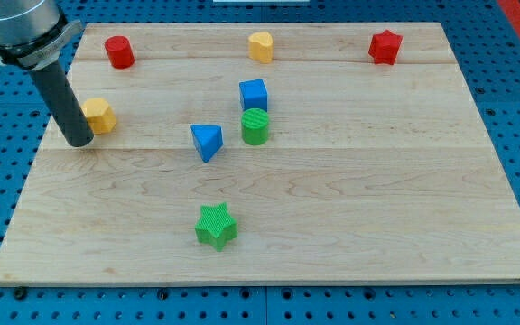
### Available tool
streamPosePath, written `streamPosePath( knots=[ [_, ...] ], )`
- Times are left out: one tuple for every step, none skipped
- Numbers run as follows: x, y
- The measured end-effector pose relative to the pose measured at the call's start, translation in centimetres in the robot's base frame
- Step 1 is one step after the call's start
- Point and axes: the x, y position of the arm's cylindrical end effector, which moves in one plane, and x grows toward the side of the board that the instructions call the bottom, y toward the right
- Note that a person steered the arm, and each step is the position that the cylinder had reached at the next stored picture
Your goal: Push the cube parallel to the green circle
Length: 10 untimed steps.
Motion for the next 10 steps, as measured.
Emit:
streamPosePath(
  knots=[
    [0.0, 0.0],
    [0.0, 0.1],
    [0.0, 1.7],
    [0.0, 5.1],
    [-2.1, 10.0],
    [-6.2, 10.9],
    [-8.9, 15.3],
    [-9.1, 27.7],
    [-7.4, 36.6],
    [-7.4, 32.5]
  ],
)
